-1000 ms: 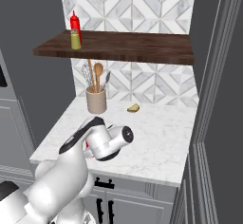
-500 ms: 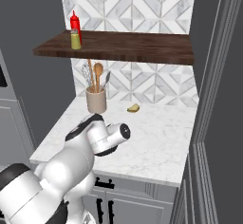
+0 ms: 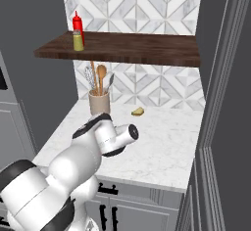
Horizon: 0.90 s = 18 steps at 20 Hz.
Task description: Put the shaker and condiment bottle from the counter next to their counterparts in the cabinet.
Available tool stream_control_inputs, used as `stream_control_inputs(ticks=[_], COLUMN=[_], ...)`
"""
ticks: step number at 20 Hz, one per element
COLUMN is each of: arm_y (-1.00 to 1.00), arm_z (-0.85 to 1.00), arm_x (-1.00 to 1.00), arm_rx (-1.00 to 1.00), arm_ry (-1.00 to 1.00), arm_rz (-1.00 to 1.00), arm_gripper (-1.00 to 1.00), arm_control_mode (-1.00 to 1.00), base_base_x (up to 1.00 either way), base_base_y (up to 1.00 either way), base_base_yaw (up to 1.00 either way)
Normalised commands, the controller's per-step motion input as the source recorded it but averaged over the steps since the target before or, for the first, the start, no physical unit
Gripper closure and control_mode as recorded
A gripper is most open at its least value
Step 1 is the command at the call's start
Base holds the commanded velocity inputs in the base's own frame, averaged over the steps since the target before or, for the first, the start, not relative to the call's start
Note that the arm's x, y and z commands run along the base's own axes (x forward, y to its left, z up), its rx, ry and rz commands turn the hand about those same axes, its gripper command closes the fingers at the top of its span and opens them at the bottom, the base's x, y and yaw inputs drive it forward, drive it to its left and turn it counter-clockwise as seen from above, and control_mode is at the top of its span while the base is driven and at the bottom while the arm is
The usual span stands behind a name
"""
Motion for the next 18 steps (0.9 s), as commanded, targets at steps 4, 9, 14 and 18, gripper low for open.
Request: stream_control_inputs(ticks=[4, 9, 14, 18], arm_y=[-0.05, -0.04, -0.02, -0.04], arm_z=[0.56, 0.56, 0.55, 0.49], arm_x=[0.00, -0.03, -0.15, -0.36], arm_rx=[0.01, 0.00, 0.00, 0.00], arm_ry=[-0.03, 0.00, 0.00, 0.00], arm_rz=[0.00, -0.07, -0.16, -0.16], arm_gripper=[1.00, 1.00, 1.00, 1.00], arm_control_mode=[-1.00, -1.00, -1.00, -1.00], base_base_x=[0.00, 0.00, 0.00, 0.00], base_base_y=[0.00, 0.00, 0.00, 0.00], base_base_yaw=[0.00, 0.00, 0.00, 0.00])
